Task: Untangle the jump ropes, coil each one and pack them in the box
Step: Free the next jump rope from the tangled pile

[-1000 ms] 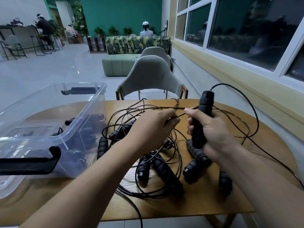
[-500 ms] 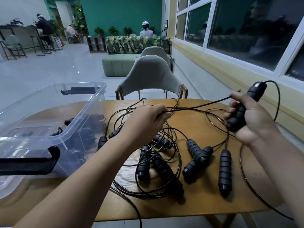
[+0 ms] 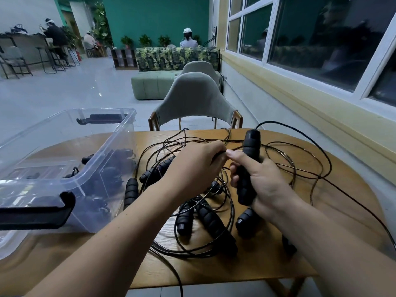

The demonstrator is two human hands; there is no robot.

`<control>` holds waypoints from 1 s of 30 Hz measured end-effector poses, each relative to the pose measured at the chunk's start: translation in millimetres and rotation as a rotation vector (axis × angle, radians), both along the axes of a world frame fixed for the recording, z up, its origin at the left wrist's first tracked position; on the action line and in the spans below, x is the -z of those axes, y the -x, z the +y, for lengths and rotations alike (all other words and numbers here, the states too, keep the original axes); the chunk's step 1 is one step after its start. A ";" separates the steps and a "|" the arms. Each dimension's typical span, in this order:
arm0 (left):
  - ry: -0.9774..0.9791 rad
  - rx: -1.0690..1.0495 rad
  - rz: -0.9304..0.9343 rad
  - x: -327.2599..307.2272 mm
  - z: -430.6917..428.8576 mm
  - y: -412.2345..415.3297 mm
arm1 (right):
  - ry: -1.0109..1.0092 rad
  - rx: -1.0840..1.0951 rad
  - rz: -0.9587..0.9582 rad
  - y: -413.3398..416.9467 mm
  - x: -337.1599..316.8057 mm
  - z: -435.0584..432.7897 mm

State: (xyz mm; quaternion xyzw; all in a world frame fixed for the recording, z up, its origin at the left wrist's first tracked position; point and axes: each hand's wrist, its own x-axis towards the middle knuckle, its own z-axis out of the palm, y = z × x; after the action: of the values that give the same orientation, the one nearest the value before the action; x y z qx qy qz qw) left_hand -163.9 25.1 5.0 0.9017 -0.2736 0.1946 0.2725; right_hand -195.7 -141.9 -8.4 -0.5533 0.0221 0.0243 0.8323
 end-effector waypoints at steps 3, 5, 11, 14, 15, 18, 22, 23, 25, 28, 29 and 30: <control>-0.018 -0.005 -0.025 3.3 -0.2 -0.4 | -0.042 0.013 0.026 -2.7 0.2 3.6; -0.033 -0.005 -0.034 4.5 0.0 -1.3 | -0.049 0.025 0.033 -5.8 -1.1 1.8; -0.027 0.072 -0.050 5.6 -0.2 -1.0 | 0.015 0.052 0.029 -12.0 -2.2 -5.2; -0.058 0.093 -0.046 7.5 -3.1 0.6 | 0.009 0.064 0.020 -11.3 -1.1 -3.8; -0.054 0.091 -0.035 7.4 -3.1 0.7 | 0.007 0.069 0.004 -11.4 -2.7 -4.9; -0.026 0.078 -0.013 3.8 -0.3 -0.5 | 0.024 0.091 -0.049 -14.6 -13.7 -16.4; -0.025 0.050 0.010 0.6 6.5 -2.5 | -0.084 0.196 -0.063 -27.0 -30.1 -54.8; -0.016 0.044 0.010 0.8 9.0 -3.1 | -0.111 0.228 -0.064 -29.8 -33.1 -66.0; -0.003 0.029 0.009 0.9 14.0 -5.4 | -0.137 0.291 -0.066 -33.5 -37.1 -87.4; -0.021 -0.008 0.023 0.1 18.2 -7.5 | -0.155 0.342 -0.069 -36.0 -37.9 -108.9; -0.013 -0.011 0.037 -0.5 18.5 -8.1 | -0.154 0.345 -0.069 -36.5 -37.3 -111.6; -0.004 -0.010 0.050 -0.9 18.7 -8.6 | -0.149 0.344 -0.069 -36.8 -36.1 -113.0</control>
State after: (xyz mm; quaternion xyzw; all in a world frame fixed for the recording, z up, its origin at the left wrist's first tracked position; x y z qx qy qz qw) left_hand -155.3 43.8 5.9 0.9082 -0.2624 0.1727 0.2766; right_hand -158.9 -254.9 27.8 -0.4786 0.0860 -0.1356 0.8632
